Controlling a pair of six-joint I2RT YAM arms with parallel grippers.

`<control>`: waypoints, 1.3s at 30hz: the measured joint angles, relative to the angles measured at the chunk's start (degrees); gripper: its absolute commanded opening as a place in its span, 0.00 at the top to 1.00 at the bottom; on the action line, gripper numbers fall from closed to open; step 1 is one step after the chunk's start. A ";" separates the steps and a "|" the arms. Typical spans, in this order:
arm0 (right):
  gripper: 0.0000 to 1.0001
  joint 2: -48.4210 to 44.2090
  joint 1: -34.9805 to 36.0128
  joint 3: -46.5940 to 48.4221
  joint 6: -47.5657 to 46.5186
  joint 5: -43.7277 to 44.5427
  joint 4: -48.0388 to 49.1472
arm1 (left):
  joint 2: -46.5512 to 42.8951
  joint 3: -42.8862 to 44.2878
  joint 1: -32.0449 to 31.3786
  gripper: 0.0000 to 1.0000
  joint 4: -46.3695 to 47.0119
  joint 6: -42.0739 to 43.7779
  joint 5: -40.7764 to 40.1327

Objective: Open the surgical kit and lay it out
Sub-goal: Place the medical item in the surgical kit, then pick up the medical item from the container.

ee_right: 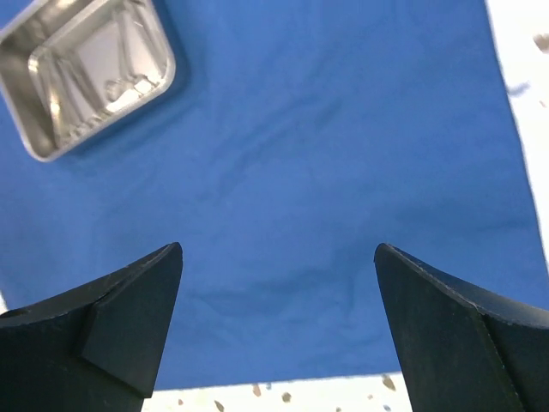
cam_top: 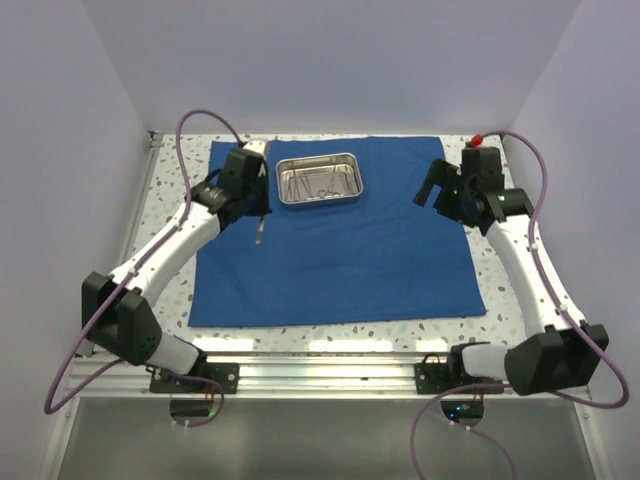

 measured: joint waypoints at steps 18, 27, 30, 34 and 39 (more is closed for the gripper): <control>0.01 14.45 6.58 19.02 -1.68 0.04 3.67 | -8.46 -32.52 -1.51 0.95 8.76 -11.65 -0.31; 0.01 21.07 9.55 26.29 -4.28 1.03 2.60 | -7.19 -33.31 -1.90 0.01 11.15 -13.11 -1.29; 0.01 27.96 11.72 35.56 -6.03 2.25 0.50 | -6.23 -30.84 -1.90 0.00 9.57 -13.05 -1.90; 0.07 39.34 14.53 50.12 -7.15 3.58 -2.01 | -4.15 -22.73 -1.90 0.00 7.19 -12.20 -2.84; 0.21 52.89 16.65 63.19 -7.78 4.11 -6.25 | -3.80 -11.63 -1.90 0.01 4.61 -11.17 -3.98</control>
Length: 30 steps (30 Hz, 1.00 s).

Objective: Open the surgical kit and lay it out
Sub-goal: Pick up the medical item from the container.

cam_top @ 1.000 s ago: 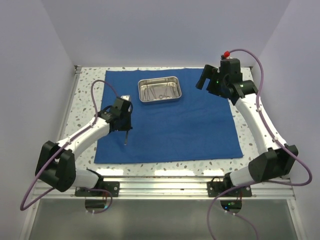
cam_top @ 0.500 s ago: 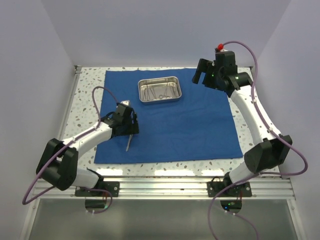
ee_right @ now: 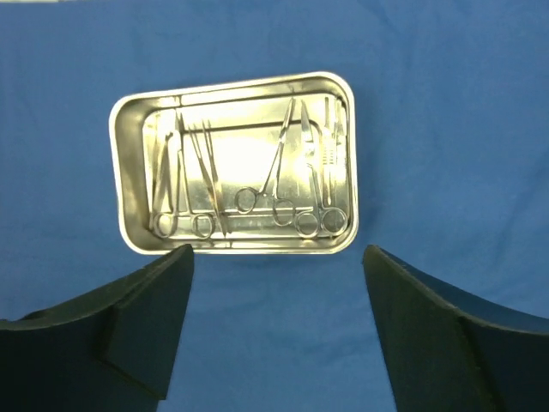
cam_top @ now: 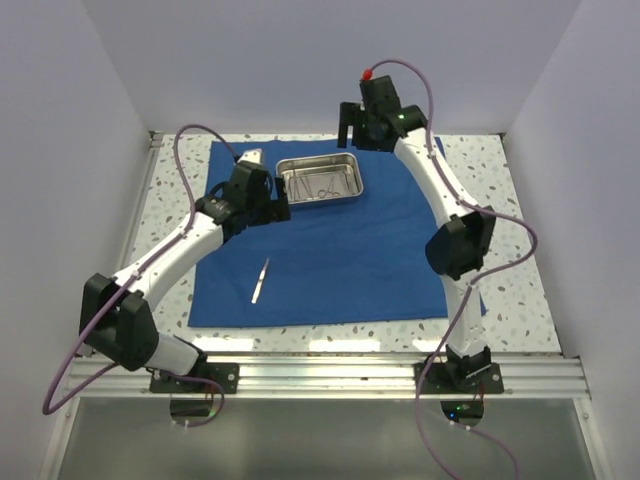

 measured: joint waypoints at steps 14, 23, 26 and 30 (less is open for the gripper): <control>0.16 17.27 2.86 8.76 0.61 0.20 -0.15 | -6.03 3.74 0.00 0.00 -5.81 2.97 -0.52; 0.01 1.09 3.06 -17.00 1.05 2.38 5.60 | 27.91 39.23 0.22 0.09 -3.54 8.50 -2.08; 0.01 -10.78 3.06 -26.05 0.96 4.94 6.01 | 41.38 51.67 0.37 0.14 -4.13 8.61 -2.78; 0.01 -28.30 3.06 -34.91 0.52 8.48 5.90 | 54.38 60.24 0.85 0.19 -4.42 8.63 -3.28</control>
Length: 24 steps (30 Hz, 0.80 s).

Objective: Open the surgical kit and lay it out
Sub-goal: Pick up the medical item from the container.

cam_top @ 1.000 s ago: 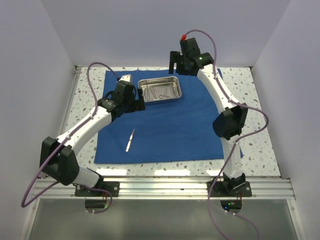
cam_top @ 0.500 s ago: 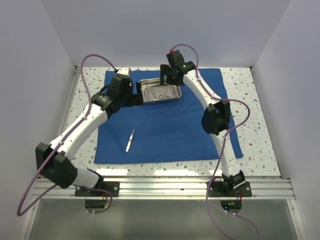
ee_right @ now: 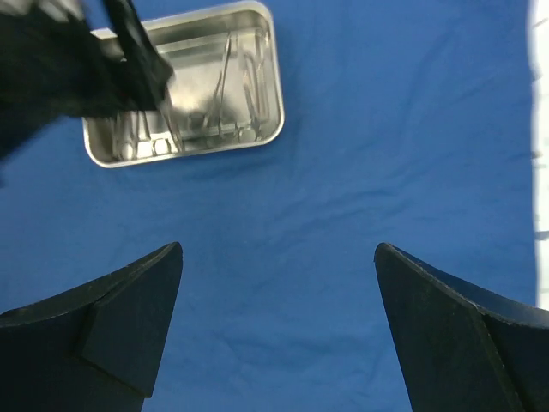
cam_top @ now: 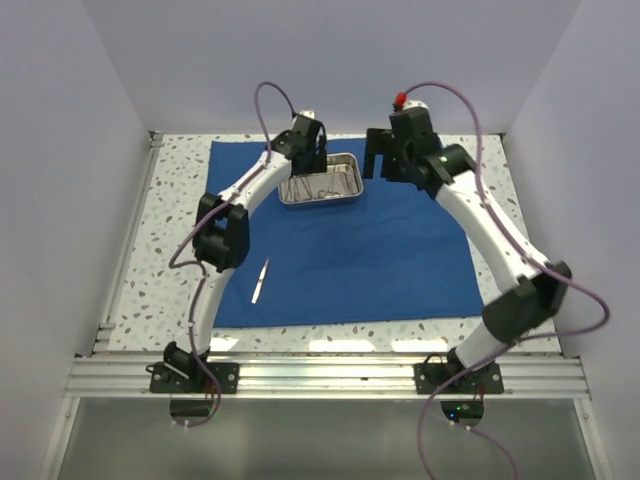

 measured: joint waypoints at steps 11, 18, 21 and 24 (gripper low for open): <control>0.01 -16.02 -0.02 -3.87 -1.05 5.92 -5.01 | 7.48 0.26 0.24 0.34 -0.37 -0.02 -0.83; 0.01 -15.65 -0.02 -5.49 -1.44 6.01 -8.07 | 7.52 -0.52 0.02 0.66 0.83 -0.11 -1.64; 0.01 -15.80 -0.02 -6.56 -1.62 6.01 -8.31 | 7.26 -1.53 0.00 0.73 2.34 0.20 -2.21; 0.01 -15.87 -0.02 -7.61 -1.75 6.01 -8.59 | 7.13 -2.16 -0.04 0.72 3.39 0.24 -2.84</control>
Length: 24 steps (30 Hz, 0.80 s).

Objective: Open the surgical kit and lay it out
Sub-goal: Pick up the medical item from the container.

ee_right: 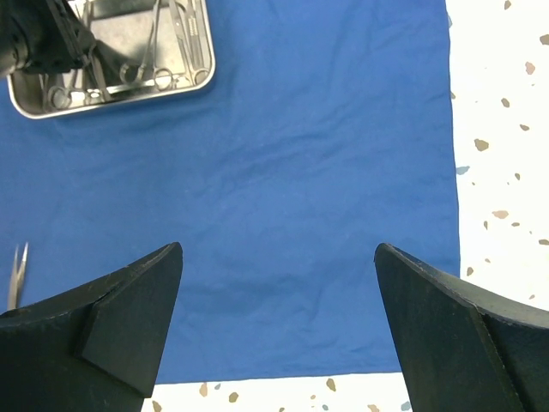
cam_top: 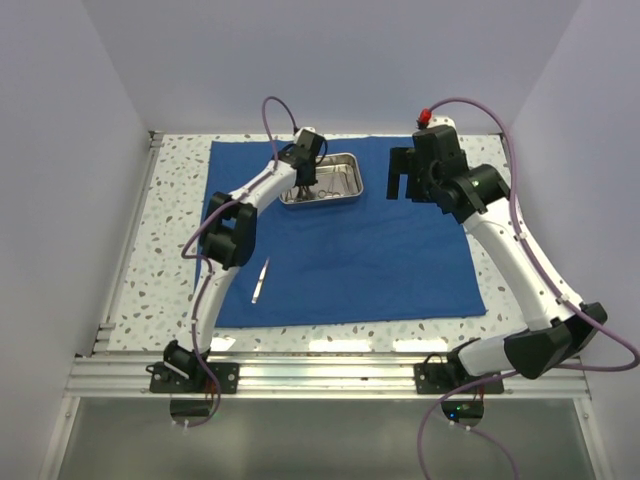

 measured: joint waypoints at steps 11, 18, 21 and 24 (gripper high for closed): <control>0.01 -1.51 0.00 -1.66 -0.11 0.00 -1.09 | -0.63 -1.01 -0.42 0.84 0.35 -0.48 -2.16; 0.01 -2.27 0.00 -2.16 -0.13 0.00 -1.25 | -0.90 -1.01 -0.72 1.00 0.35 -0.48 -3.89; 0.01 -2.27 0.00 -2.27 -0.11 -0.02 -1.27 | -0.94 -0.59 -0.81 1.00 -0.48 -0.24 -4.46; 0.01 -2.27 0.00 -2.27 -0.11 -0.02 -1.27 | -0.94 0.63 -0.76 0.99 -1.64 0.07 -4.70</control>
